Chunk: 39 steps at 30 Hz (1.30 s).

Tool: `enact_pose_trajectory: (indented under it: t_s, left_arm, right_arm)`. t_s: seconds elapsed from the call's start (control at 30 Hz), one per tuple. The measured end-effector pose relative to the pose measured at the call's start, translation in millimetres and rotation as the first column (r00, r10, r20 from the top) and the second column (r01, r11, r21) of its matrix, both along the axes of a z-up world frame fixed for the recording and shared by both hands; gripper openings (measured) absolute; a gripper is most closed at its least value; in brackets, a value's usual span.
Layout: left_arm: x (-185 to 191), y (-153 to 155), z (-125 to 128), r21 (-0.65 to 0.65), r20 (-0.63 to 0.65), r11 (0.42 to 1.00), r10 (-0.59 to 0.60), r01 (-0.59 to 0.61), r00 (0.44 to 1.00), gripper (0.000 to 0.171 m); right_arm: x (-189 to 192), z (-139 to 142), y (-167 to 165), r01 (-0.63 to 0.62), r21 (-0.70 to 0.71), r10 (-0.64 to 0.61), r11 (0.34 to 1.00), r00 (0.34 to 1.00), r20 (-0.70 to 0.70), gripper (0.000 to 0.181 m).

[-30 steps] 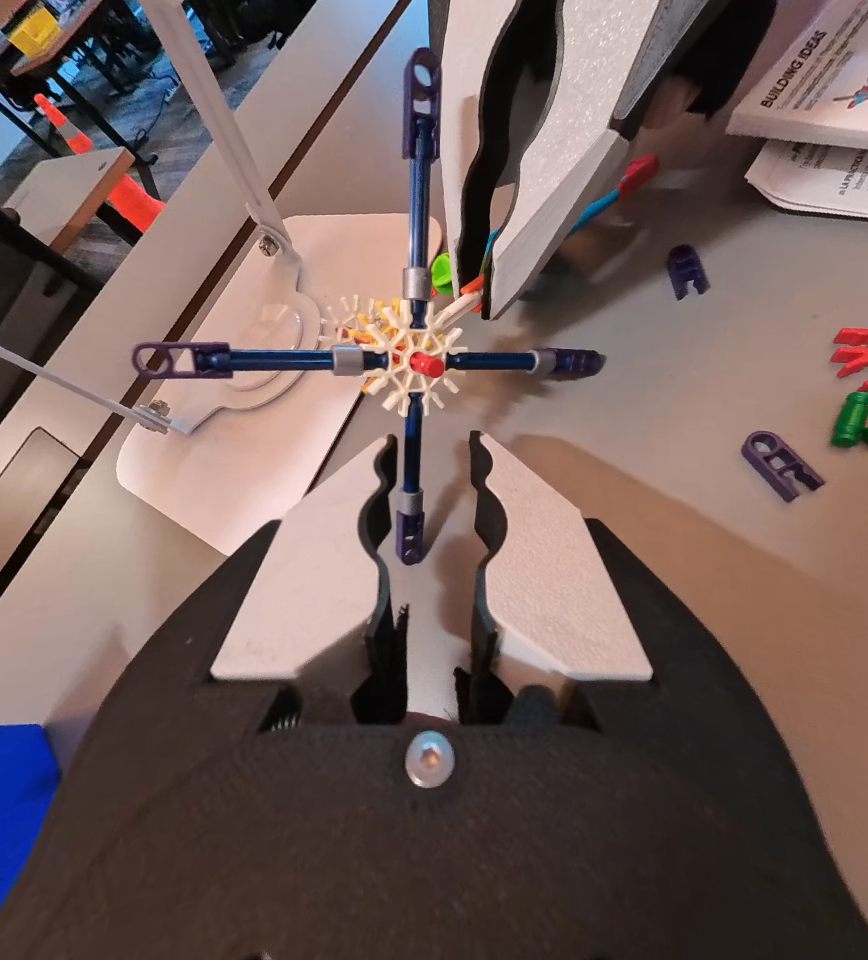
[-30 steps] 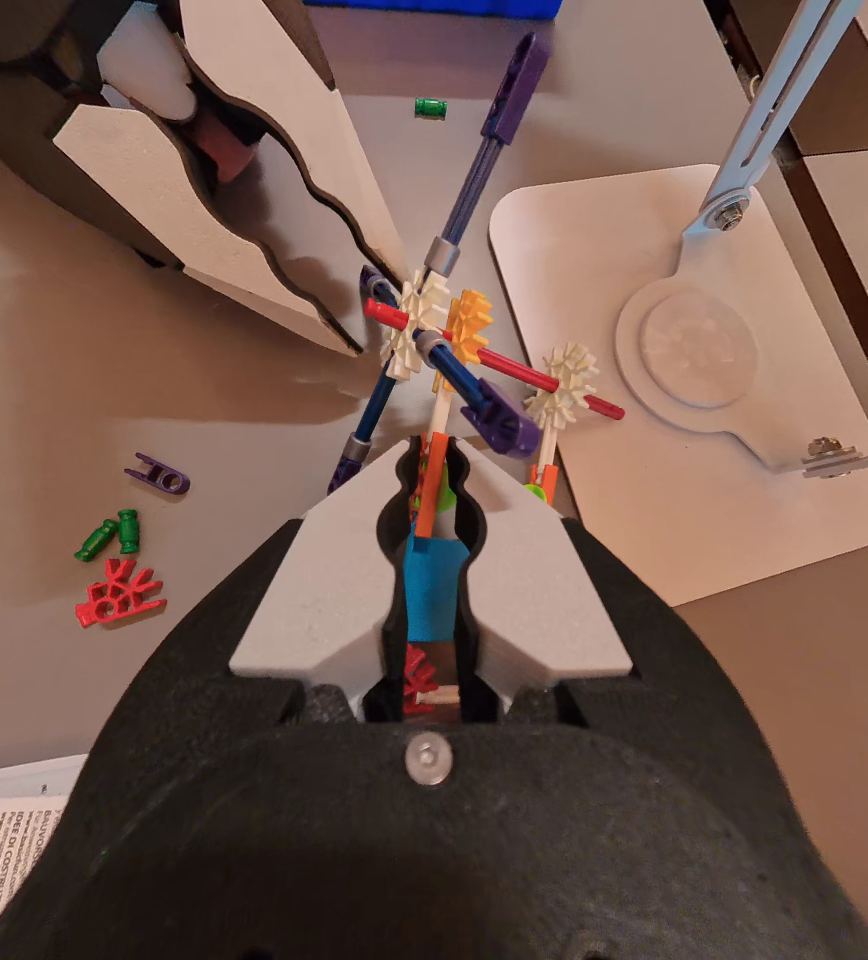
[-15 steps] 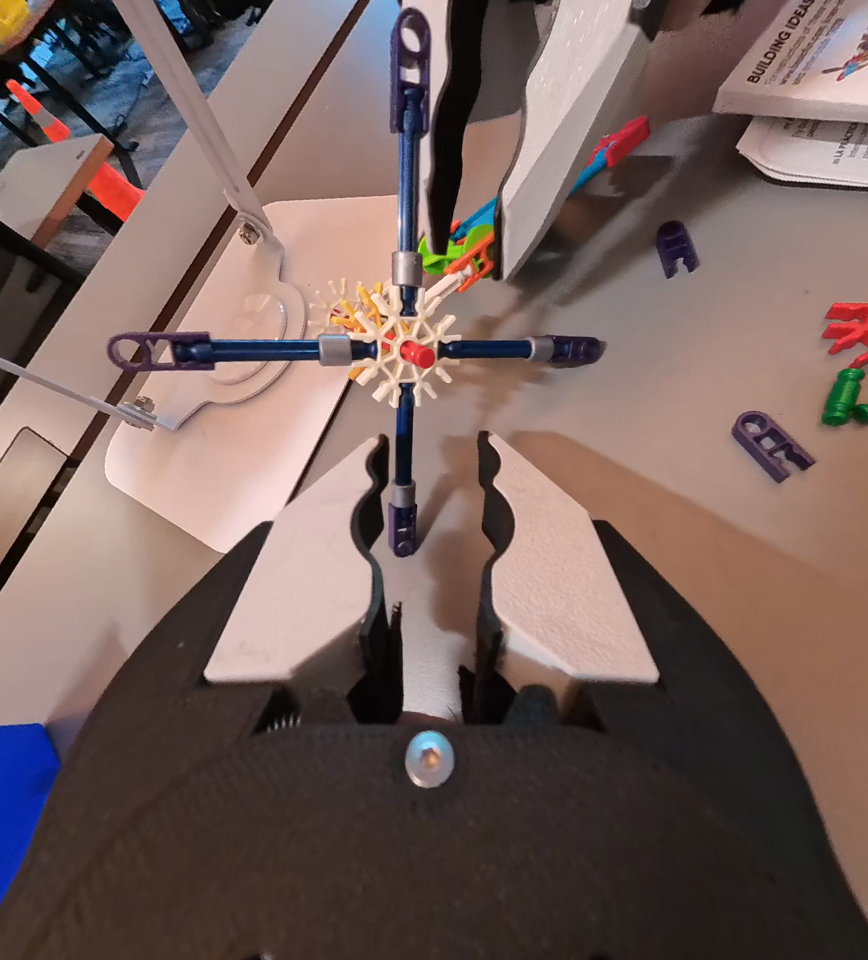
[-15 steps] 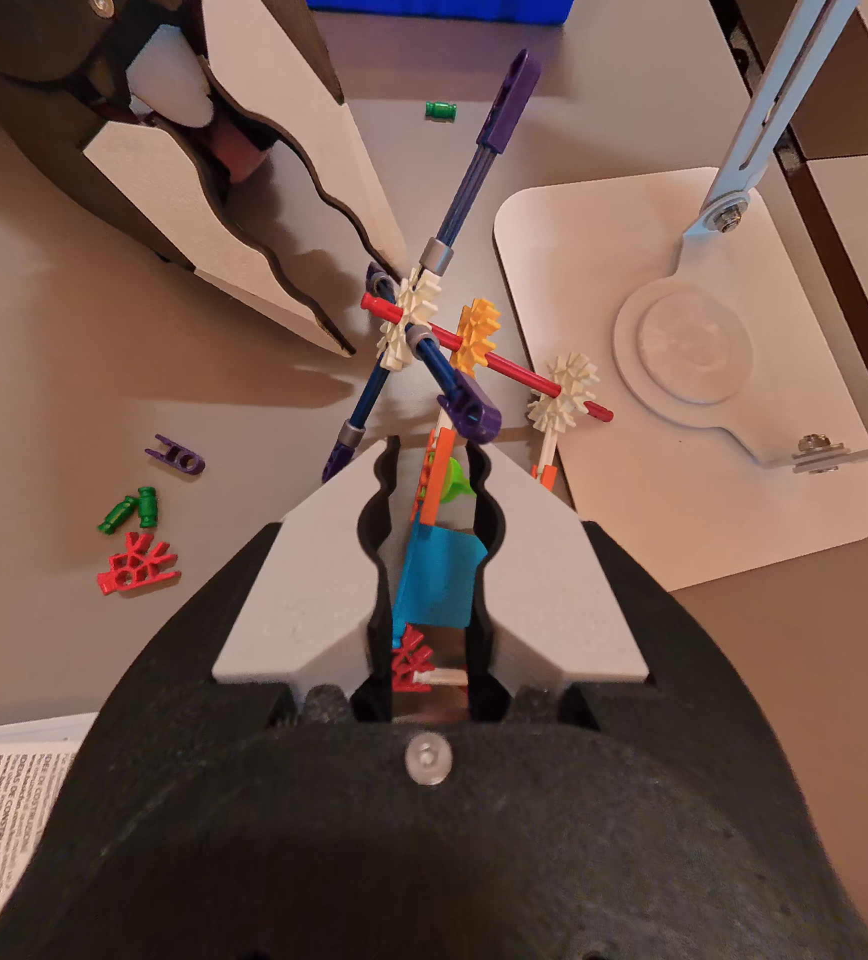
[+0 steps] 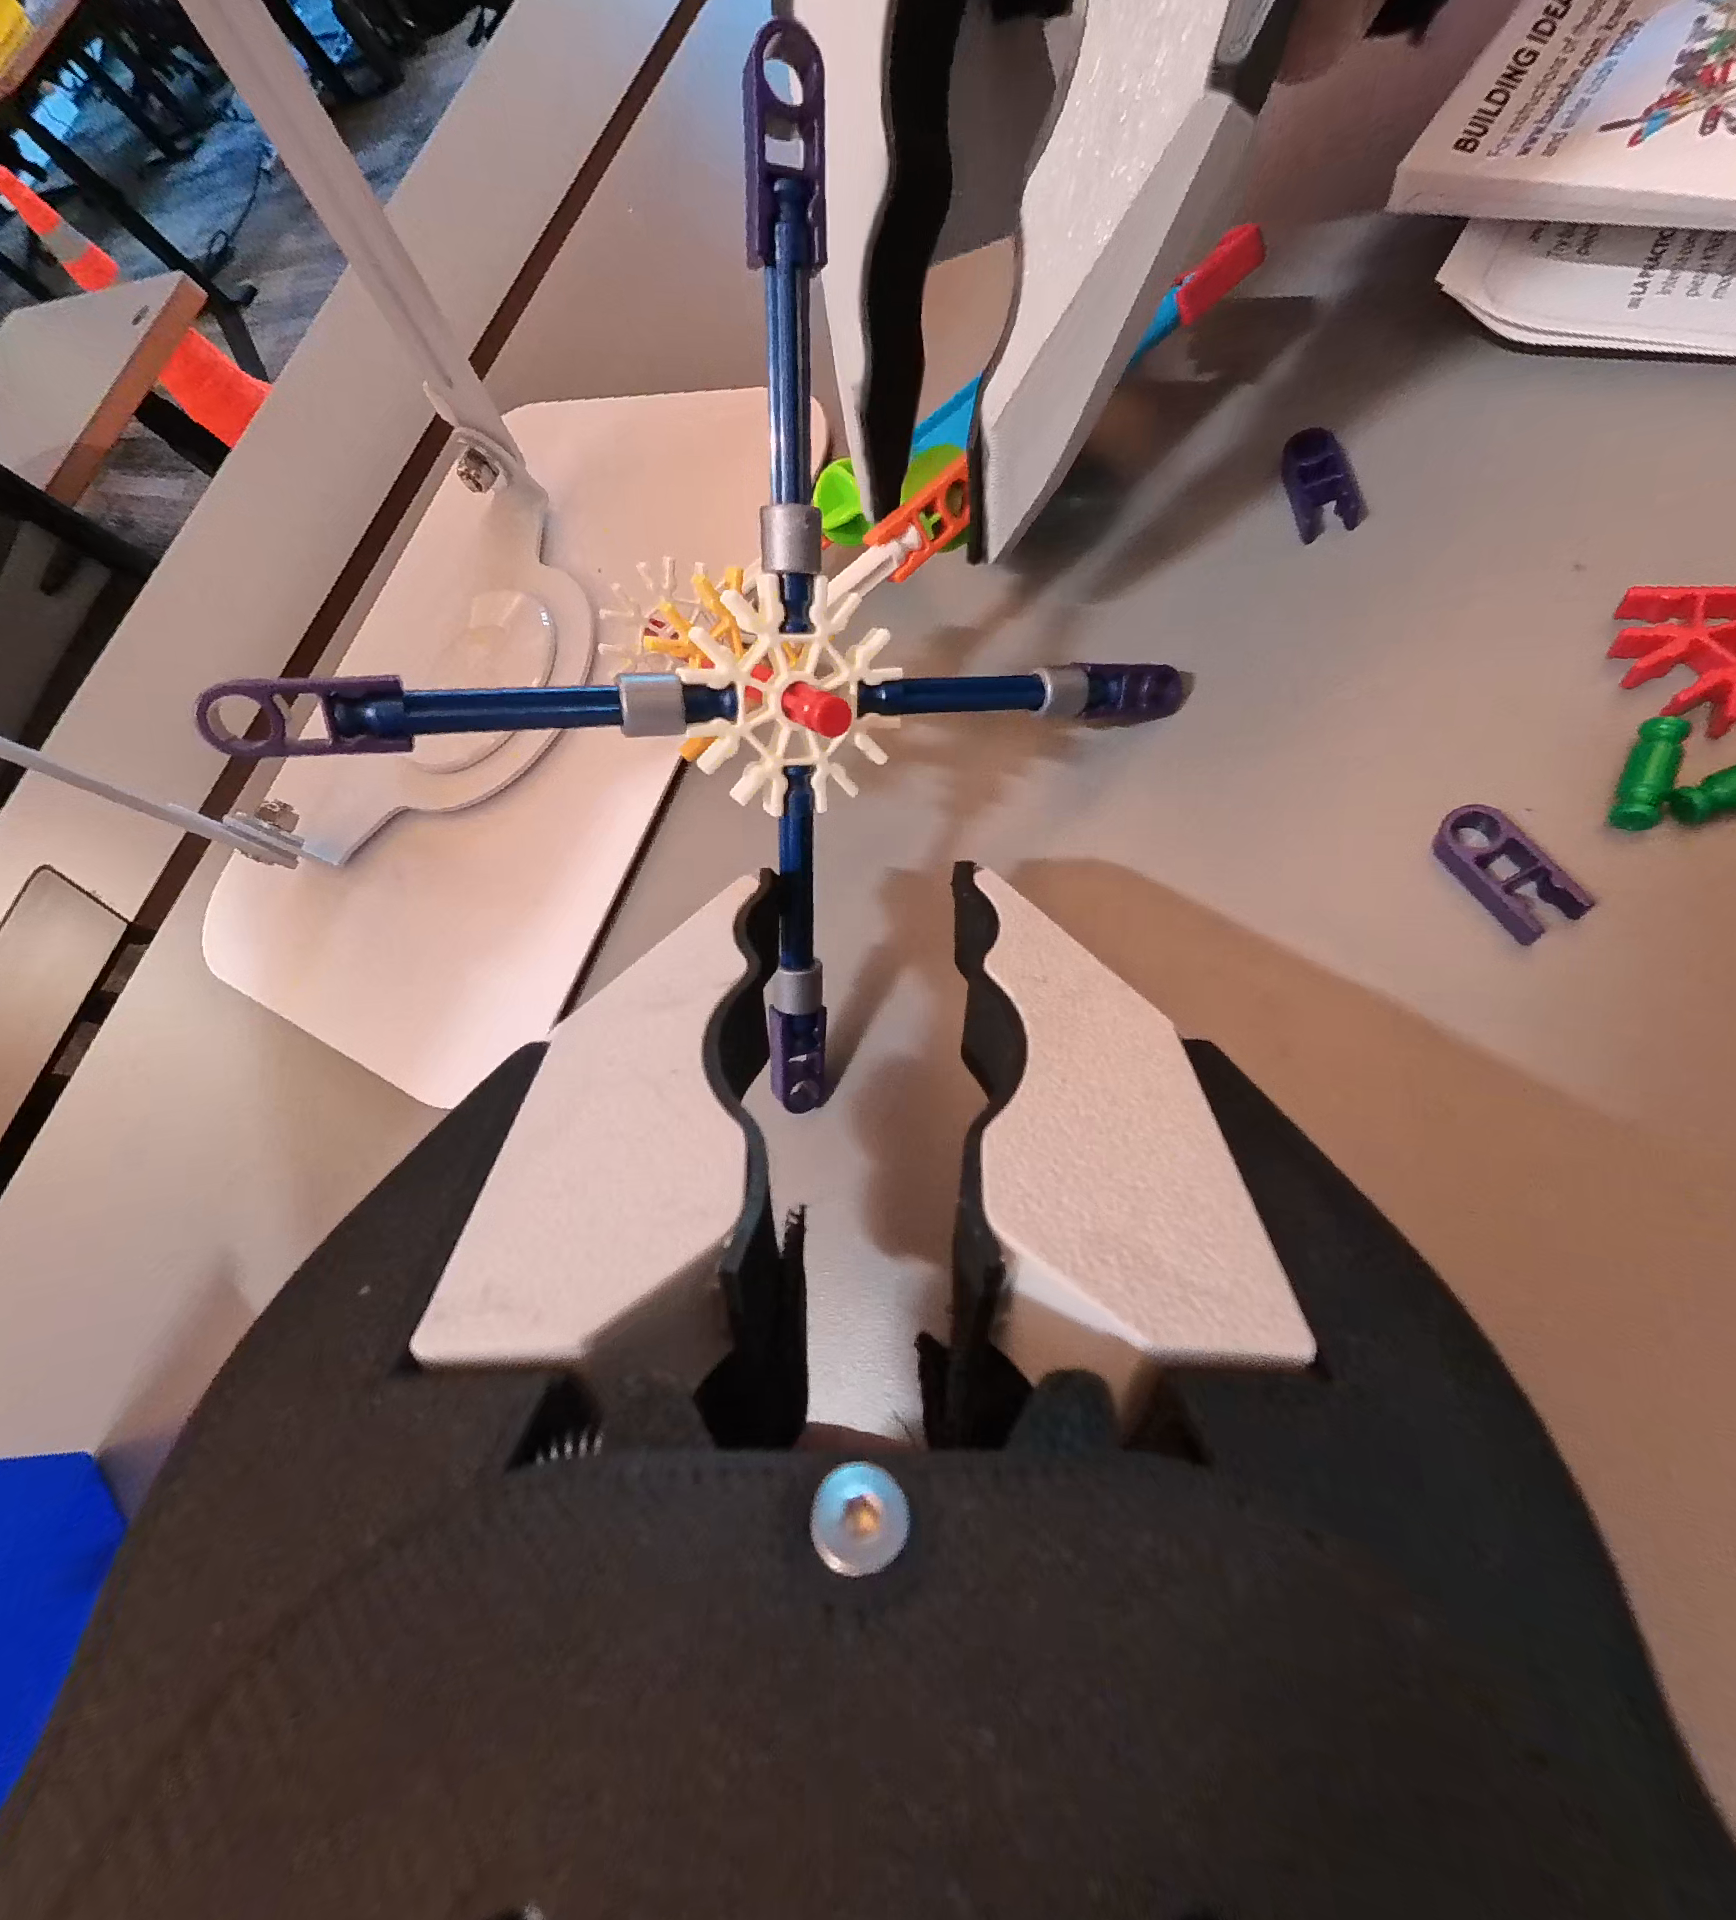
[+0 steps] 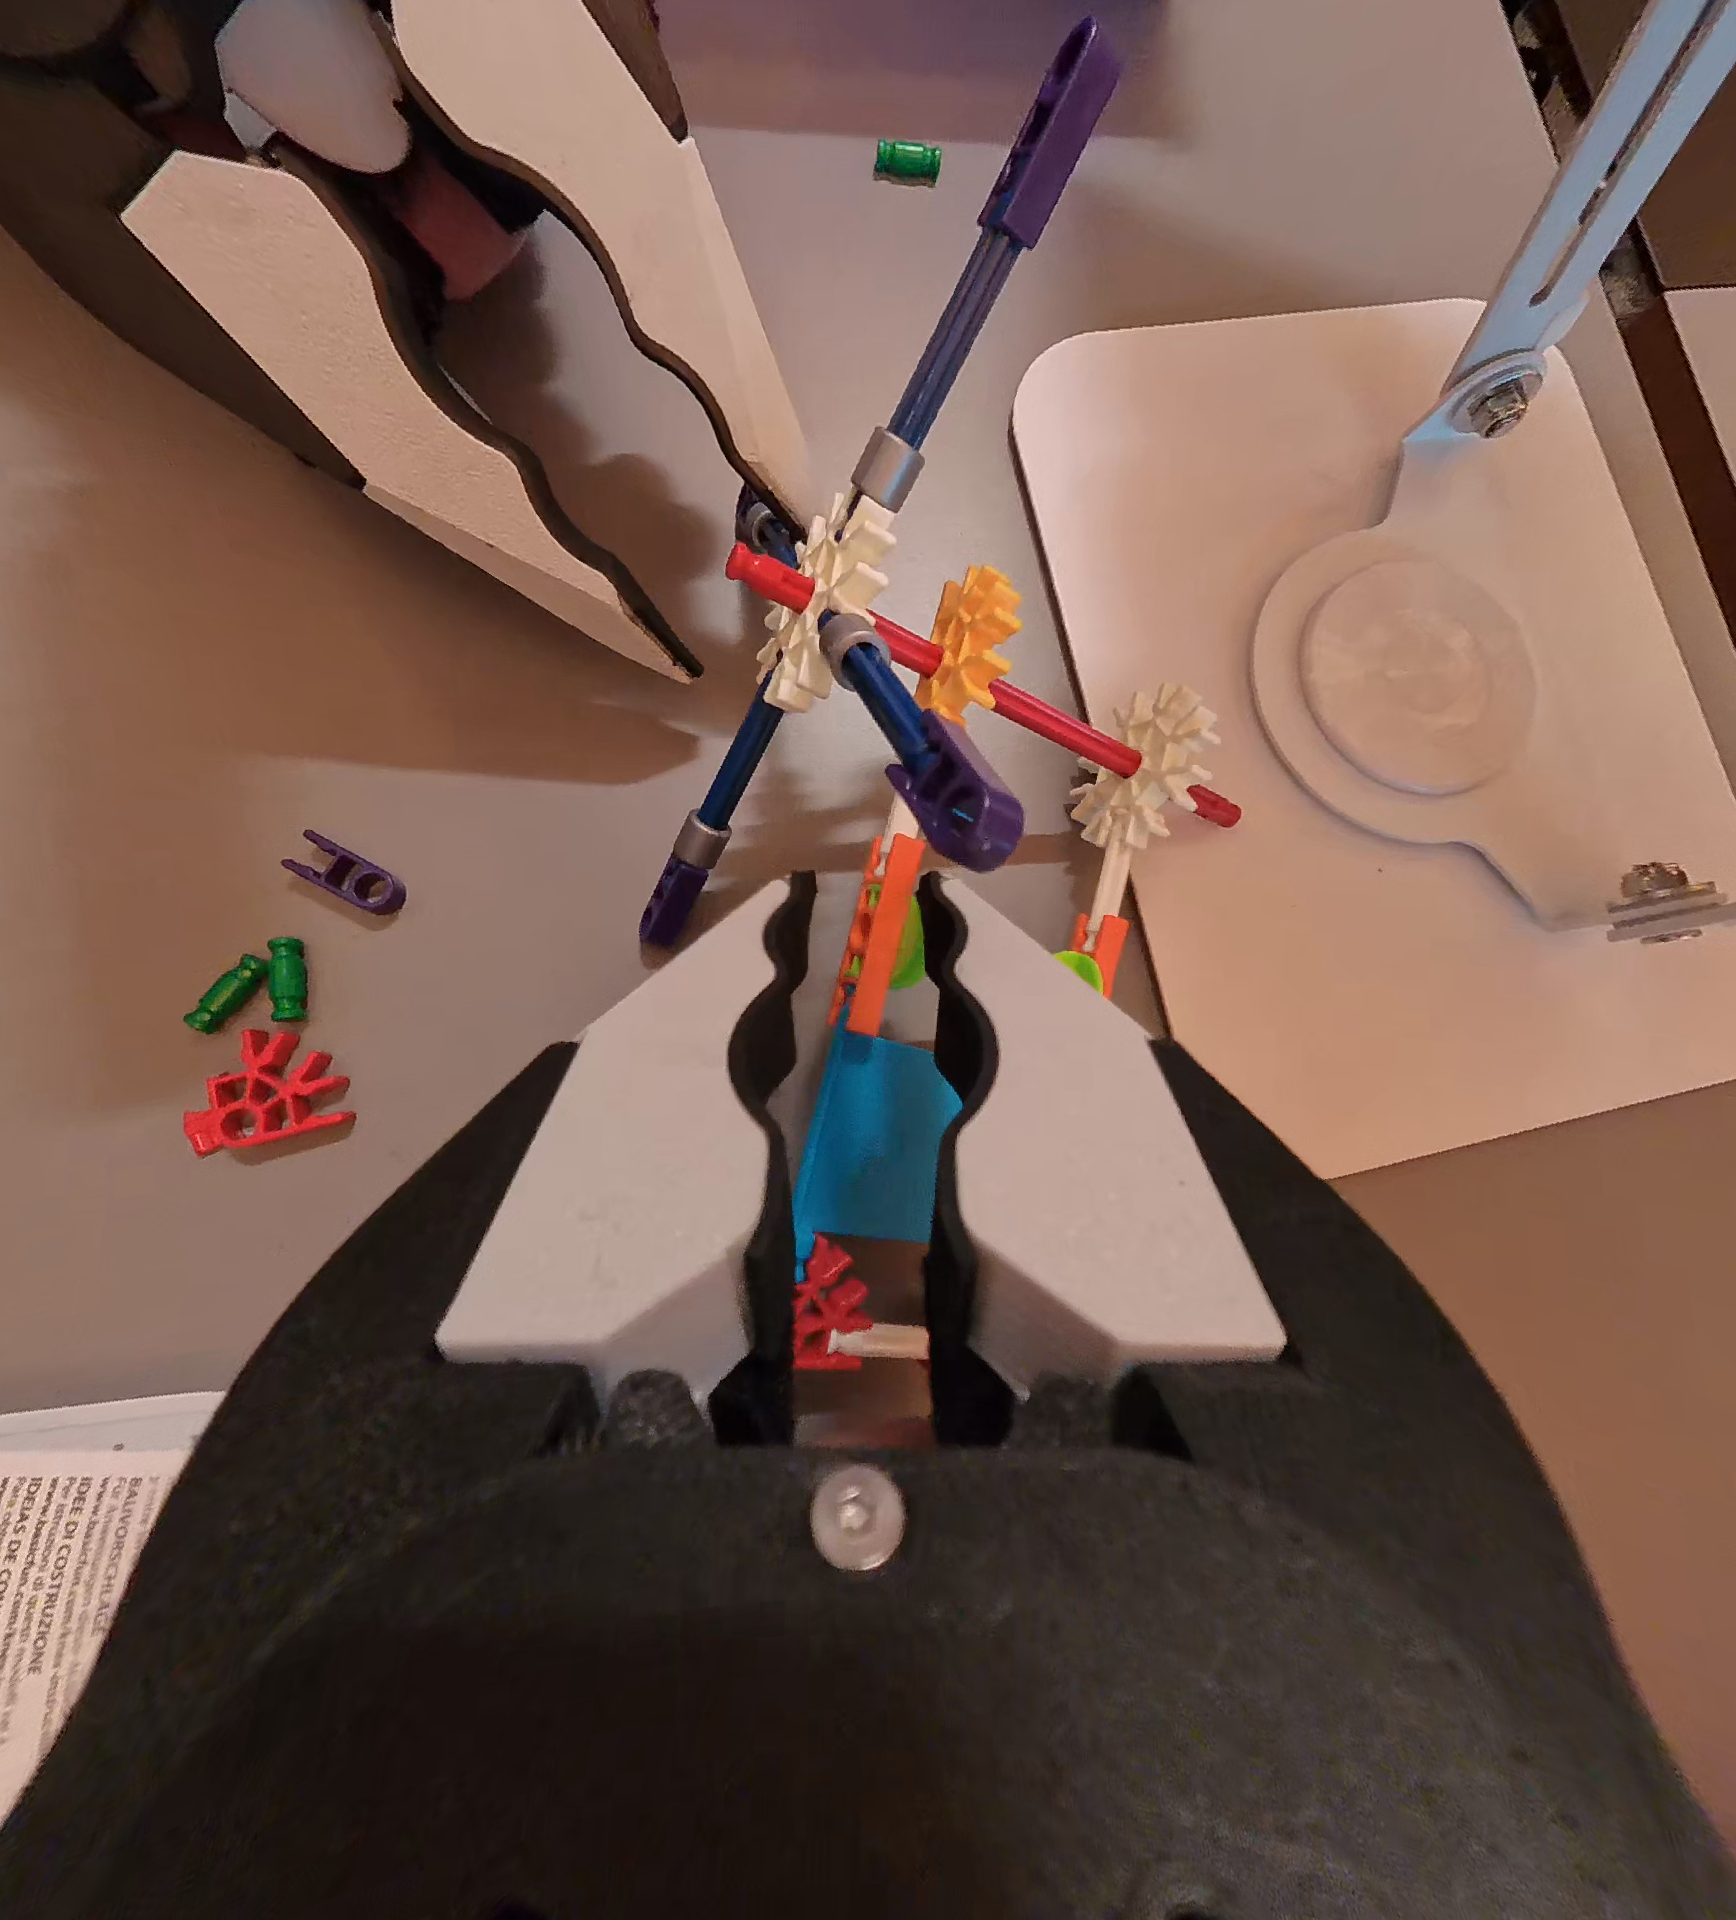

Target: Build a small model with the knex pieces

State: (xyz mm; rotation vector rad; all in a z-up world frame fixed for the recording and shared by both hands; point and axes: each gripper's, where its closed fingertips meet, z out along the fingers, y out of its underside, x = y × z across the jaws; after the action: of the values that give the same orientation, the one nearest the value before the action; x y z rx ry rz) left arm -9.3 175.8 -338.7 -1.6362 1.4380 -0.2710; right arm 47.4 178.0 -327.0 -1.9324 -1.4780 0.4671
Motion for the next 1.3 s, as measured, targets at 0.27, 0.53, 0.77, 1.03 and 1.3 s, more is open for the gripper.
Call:
enact_pose_trajectory:
  t_s: [0.27,0.53,0.77,1.03,1.3]
  left_arm:
    - [0.2,-3.2,0.3,0.005,-0.012,1.000,-0.012,0.012,1.000,0.031]
    - [-2.2,-1.4,2.4,-0.004,-0.002,1.000,0.000,0.000,1.000,0.035]
    - [-3.0,-3.2,-1.3,-0.012,-0.024,1.000,-0.007,0.007,1.000,0.035]
    - [-2.3,-6.9,-3.7,-0.018,-0.039,1.000,-0.022,0.021,0.999,0.035]
    - [-2.6,-9.7,-4.1,-0.021,-0.050,0.999,-0.032,0.031,0.998,0.034]
  right_arm:
    - [1.8,-1.0,1.3,0.002,0.002,-0.002,1.000,1.000,0.003,0.014]
    - [1.6,-0.3,0.4,-0.003,0.001,0.003,1.000,1.000,0.003,0.016]
    - [2.5,0.8,0.2,-0.004,0.001,0.004,1.000,1.000,0.003,0.020]
    - [3.3,1.7,-0.7,-0.011,-0.001,0.011,1.000,1.000,-0.001,0.019]
    - [3.1,0.1,-2.6,-0.022,-0.004,0.022,1.000,1.000,0.005,0.015]
